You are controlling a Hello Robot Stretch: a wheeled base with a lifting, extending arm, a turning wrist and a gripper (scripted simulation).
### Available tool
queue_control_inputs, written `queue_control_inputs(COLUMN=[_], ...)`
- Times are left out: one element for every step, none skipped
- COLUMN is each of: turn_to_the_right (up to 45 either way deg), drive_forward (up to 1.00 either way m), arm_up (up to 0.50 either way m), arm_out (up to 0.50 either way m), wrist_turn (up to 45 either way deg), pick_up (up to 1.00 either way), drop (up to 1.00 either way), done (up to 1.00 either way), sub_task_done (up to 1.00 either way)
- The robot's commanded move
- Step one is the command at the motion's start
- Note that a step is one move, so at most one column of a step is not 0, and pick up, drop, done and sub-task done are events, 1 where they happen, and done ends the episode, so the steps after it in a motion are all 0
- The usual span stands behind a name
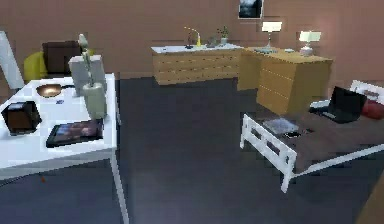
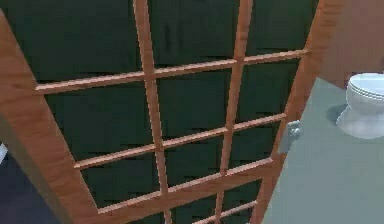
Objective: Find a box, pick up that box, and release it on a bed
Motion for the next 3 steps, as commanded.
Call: queue_control_inputs(turn_to_the_right=[0.0, 33.0, 0.0], drive_forward=[1.00, 0.00, 0.05], arm_up=[0.00, 0.00, 0.00], arm_out=[0.00, 0.00, 0.00], wrist_turn=[0.0, 0.0, 0.0], pick_up=[0.00, 0.00, 0.00], drop=[0.00, 0.00, 0.00], done=[0.00, 0.00, 0.00], sub_task_done=[0.00, 0.00, 0.00])
